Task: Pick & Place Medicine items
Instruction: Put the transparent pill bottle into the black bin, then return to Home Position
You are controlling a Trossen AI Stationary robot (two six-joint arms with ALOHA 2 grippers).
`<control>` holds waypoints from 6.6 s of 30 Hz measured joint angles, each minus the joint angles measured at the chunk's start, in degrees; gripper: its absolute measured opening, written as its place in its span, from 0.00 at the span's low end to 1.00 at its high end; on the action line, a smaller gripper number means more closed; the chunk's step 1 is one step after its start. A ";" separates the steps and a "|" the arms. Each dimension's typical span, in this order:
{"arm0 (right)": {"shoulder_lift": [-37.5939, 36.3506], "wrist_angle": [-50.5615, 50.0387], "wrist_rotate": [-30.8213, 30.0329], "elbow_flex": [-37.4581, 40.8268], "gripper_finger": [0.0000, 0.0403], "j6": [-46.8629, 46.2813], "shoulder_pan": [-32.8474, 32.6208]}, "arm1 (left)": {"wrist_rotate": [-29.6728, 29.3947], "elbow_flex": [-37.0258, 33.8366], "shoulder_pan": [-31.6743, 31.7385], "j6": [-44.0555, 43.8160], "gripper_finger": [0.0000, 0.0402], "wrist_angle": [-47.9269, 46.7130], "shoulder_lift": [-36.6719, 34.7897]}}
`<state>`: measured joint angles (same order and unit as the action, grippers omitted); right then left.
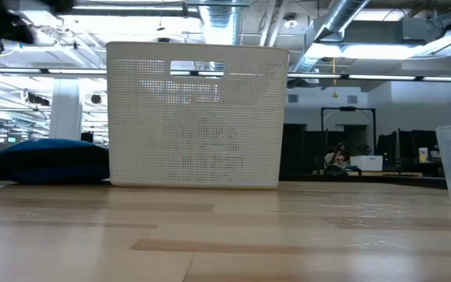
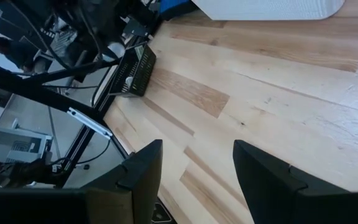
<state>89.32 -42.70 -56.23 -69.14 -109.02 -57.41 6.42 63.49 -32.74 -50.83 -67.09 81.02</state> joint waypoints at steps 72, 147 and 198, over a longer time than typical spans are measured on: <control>0.00 1.57 -0.65 0.00 0.48 1.67 0.00 | -12.10 -16.60 -20.00 5.03 0.36 54.49 -16.73; 0.00 23.60 -6.77 0.00 0.48 22.00 7.52 | -1.72 -63.11 32.61 47.35 0.00 82.88 -64.65; 0.00 58.82 51.14 0.00 0.48 86.44 34.70 | -5.60 -63.09 31.09 36.83 0.00 73.44 -65.86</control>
<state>89.32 16.12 -5.10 -69.14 -22.58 -22.71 0.82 0.40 -1.65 -14.00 6.35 15.16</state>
